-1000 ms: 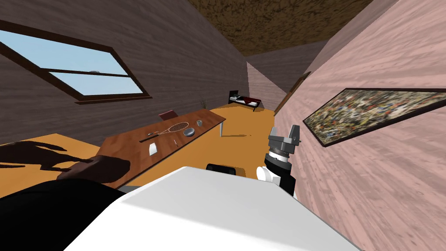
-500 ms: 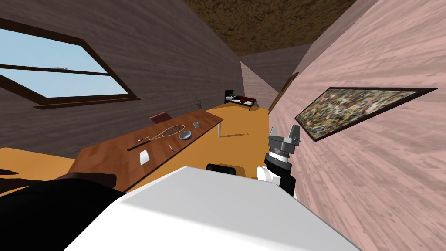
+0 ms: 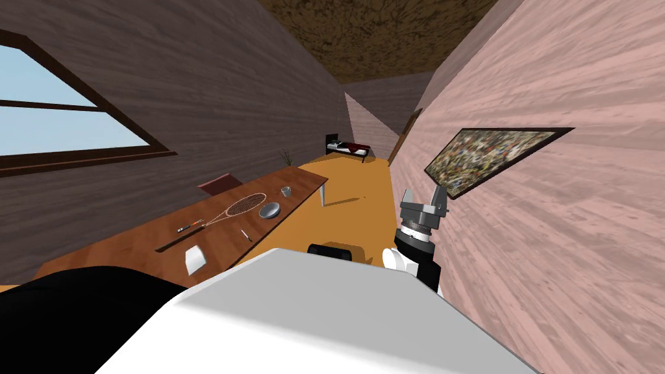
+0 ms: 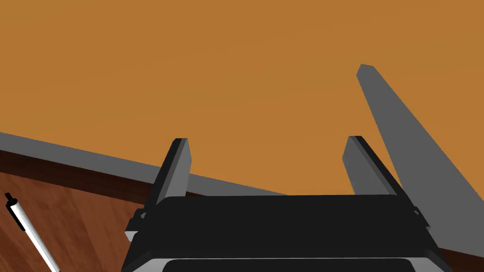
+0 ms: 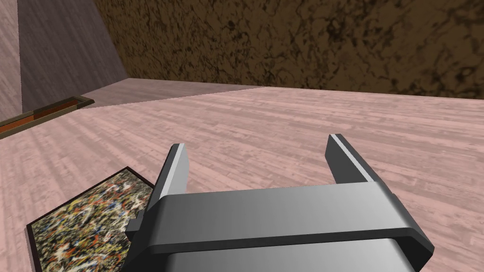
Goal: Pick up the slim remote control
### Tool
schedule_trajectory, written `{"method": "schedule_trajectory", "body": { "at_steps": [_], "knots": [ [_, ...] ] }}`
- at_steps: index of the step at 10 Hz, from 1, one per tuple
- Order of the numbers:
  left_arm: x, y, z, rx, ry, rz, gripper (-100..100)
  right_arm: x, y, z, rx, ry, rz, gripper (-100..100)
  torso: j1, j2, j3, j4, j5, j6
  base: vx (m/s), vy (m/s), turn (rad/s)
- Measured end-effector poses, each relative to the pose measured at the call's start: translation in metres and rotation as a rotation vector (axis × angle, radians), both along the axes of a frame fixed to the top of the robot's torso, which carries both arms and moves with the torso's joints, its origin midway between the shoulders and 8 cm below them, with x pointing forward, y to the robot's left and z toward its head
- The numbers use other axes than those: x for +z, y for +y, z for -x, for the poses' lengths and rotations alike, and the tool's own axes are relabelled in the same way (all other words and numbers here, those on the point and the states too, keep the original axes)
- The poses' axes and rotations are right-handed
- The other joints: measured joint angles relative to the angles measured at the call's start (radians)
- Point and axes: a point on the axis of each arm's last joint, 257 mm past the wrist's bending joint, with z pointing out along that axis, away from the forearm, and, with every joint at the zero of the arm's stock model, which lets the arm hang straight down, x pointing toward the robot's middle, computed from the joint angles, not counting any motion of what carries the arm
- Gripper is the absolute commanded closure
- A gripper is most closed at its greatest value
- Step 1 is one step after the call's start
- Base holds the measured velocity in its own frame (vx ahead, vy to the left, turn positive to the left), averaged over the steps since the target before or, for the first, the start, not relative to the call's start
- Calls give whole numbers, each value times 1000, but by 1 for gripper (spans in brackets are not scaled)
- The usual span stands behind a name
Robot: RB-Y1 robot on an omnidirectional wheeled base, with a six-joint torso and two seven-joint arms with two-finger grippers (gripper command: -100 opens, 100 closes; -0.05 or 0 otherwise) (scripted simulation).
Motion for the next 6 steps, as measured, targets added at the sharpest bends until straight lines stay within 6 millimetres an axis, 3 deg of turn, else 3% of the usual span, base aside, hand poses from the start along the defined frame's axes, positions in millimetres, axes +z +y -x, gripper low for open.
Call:
{"method": "schedule_trajectory", "body": {
  "at_steps": [2, 4, 6],
  "knots": [
    [7, 16, 16, 16, 42, -34, -100, 0, 0, 0, 0, 0, 0, 0, -2, -1, 0, 0, 0, -1, 83, 196, -329],
    [18, 31, 29, 33, 78, -64, -100, 0, 0, 0, 0, 0, 0, 0, -1, -1, -1, 0, 1, -2, 67, 200, -155],
    [23, 42, 42, 47, 108, -82, -100, 0, 0, 0, 0, 0, 0, 0, 2, 0, 0, 0, 1, -1, 44, 263, -316]
  ]
}}
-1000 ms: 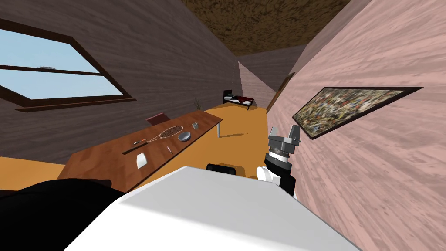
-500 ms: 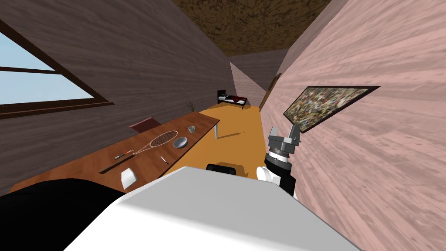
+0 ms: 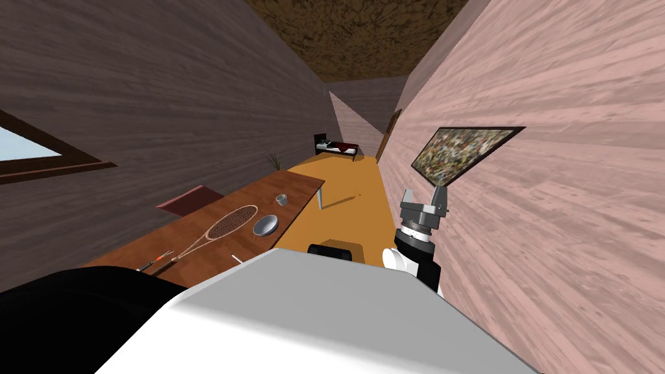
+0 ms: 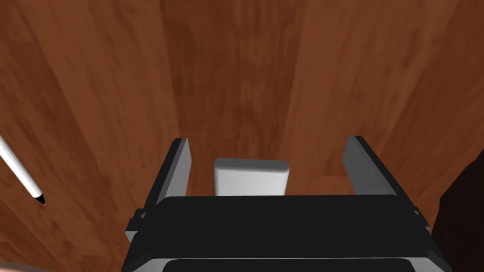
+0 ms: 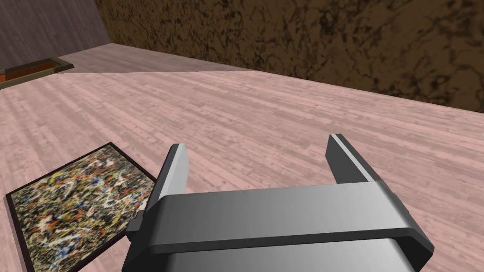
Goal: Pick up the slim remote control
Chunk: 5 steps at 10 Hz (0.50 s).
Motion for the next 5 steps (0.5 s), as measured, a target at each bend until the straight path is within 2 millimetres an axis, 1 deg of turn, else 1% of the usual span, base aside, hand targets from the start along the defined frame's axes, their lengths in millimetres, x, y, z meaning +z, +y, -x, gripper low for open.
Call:
{"method": "schedule_trajectory", "body": {
  "at_steps": [1, 2, 3, 4, 5],
  "knots": [
    [1, 2, 5, 6, 13, -3, -100, 0, 0, 0, 0, 0, 0, 0, 1, 0, 0, 0, 0, 0, 38, 317, -197],
    [2, 2, 9, 12, 23, -8, -100, 0, 0, 0, 0, 0, 0, 0, 4, 0, 0, 0, 1, -1, -7, 360, -147],
    [2, 3, 13, 18, 31, -12, -100, 0, 0, 0, 0, 0, 0, 0, 6, 2, 1, 0, 2, -1, -29, 274, -140],
    [-2, -2, 15, 22, 36, -7, -100, 0, 0, 0, 0, 0, 0, 0, 2, 3, 2, 1, 1, -1, -13, 105, -40],
    [-2, -2, 15, 23, 36, -8, 0, 0, 0, 0, 0, 0, 0, 0, -8, 3, 2, 1, -1, -2, -2, 24, -1]
  ]
}}
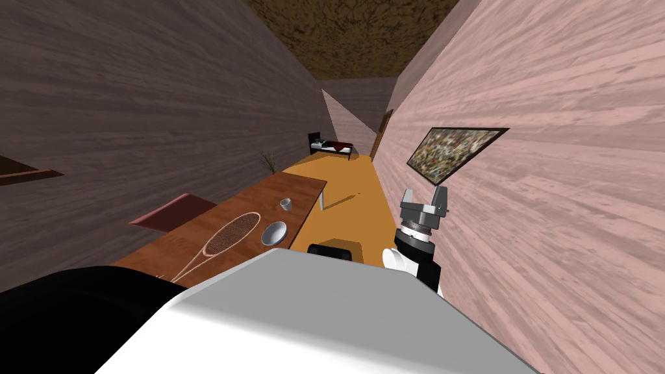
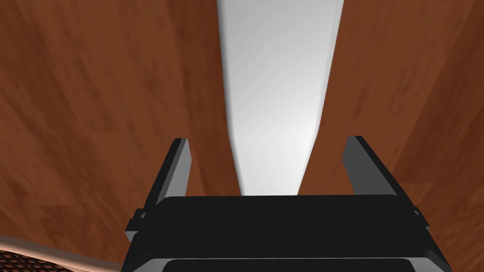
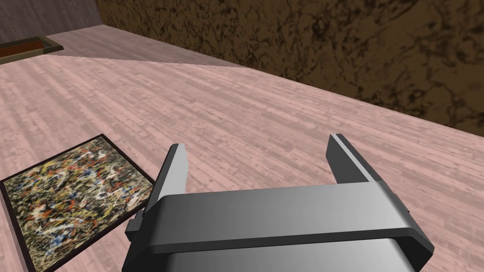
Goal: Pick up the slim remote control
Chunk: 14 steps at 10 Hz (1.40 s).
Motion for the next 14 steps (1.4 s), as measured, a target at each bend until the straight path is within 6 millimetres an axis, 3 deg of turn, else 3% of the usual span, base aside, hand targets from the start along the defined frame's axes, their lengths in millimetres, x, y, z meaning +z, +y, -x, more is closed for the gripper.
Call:
{"method": "schedule_trajectory", "body": {
  "at_steps": [1, 5, 6, 10, 11, 12, 14],
  "knots": [
    [0, 0, 0, 0, 0, 0, -100, 0, 0, 0, 0, 0, 0, 0, -6, -1, 0, 0, -2, 0, -10, 30, -21],
    [-16, -13, 1, 4, -7, -5, -100, 0, 0, 0, 0, 0, 0, 0, -8, -1, -1, 0, -2, 0, -5, 26, -8],
    [-16, -13, 1, 3, -7, -5, 100, 0, 0, 0, 0, 0, 0, 0, -9, -1, -1, 0, -3, 0, 0, 0, 0],
    [-16, -13, 2, 3, -6, -5, 100, 0, 0, 0, 0, 0, 0, 0, -10, -1, -1, 0, -3, 0, 0, 0, 0],
    [-16, -13, 2, 3, -6, -5, 0, 0, 0, 0, 0, 0, 0, 0, -10, -1, -1, 0, -3, 0, 0, 0, 0],
    [-16, -13, 2, 3, -6, -5, 100, 0, 0, 0, 0, 0, 0, 0, -10, -1, -1, 0, -3, 0, 7, -33, 17],
    [-5, -1, 1, 2, -1, -7, 100, 0, 0, 0, 0, 0, 0, 0, -14, -2, -1, -1, -4, 0, 8, -49, 20]
  ]
}}
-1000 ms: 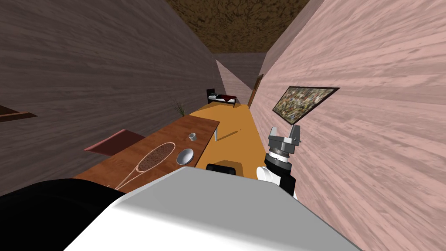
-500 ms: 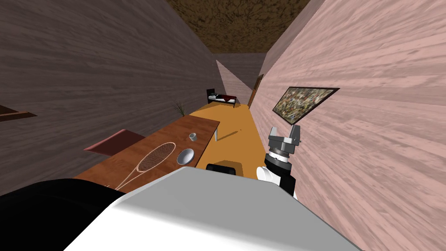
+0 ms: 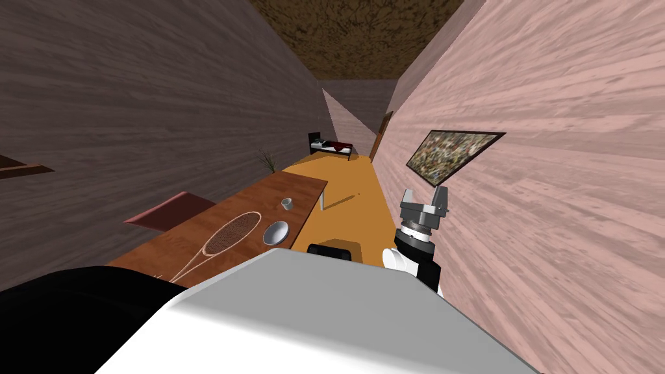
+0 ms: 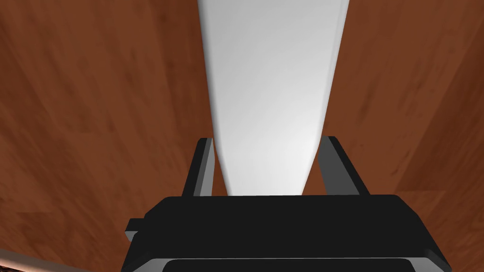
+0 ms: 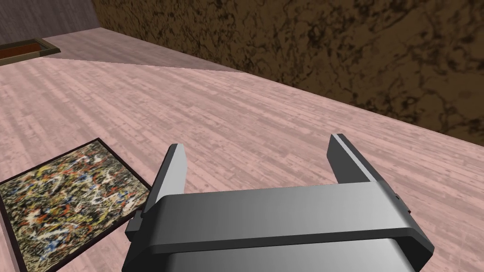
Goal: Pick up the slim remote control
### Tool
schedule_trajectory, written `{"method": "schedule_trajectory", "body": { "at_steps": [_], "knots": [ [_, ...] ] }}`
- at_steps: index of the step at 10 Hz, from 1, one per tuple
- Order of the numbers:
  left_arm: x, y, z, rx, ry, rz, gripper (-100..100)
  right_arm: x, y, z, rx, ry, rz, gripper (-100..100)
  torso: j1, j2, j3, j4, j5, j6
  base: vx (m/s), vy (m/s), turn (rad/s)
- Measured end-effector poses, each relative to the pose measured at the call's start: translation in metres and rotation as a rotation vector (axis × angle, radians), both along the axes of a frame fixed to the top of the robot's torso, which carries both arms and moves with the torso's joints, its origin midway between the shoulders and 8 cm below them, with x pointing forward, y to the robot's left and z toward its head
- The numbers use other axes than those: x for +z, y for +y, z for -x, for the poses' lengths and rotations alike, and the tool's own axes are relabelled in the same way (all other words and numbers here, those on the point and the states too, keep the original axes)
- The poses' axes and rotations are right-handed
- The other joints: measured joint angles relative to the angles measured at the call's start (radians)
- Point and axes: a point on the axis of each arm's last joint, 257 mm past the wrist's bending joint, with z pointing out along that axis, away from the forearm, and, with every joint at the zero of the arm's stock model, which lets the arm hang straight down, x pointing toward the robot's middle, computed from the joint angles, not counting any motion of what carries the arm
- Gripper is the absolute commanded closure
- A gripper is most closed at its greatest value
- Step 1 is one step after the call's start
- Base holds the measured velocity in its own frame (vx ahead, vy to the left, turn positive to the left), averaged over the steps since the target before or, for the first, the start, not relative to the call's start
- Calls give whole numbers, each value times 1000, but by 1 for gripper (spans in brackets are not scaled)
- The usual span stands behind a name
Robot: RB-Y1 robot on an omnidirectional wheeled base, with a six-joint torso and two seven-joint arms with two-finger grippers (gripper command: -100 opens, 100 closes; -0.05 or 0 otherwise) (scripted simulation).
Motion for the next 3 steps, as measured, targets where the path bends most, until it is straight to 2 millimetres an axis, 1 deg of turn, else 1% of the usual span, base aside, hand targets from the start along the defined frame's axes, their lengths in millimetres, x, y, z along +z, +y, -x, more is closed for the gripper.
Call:
{"method": "schedule_trajectory", "body": {
  "at_steps": [1, 2, 3],
  "knots": [
    [5, 2, 0, -3, 2, 5, 100, 0, 0, 0, 0, 0, 0, 0, 0, 0, 0, 0, 0, 0, 3, -17, 1],
    [5, 2, -1, -2, 2, 8, 100, 0, 0, 0, 0, 0, 0, 0, 1, 0, 0, 0, 1, 0, 2, -5, -1],
    [5, 2, -1, -2, 1, 7, 0, 0, 0, 0, 0, 0, 0, 0, 2, 0, 0, 0, 1, 0, 0, 0, 0]
  ]
}}
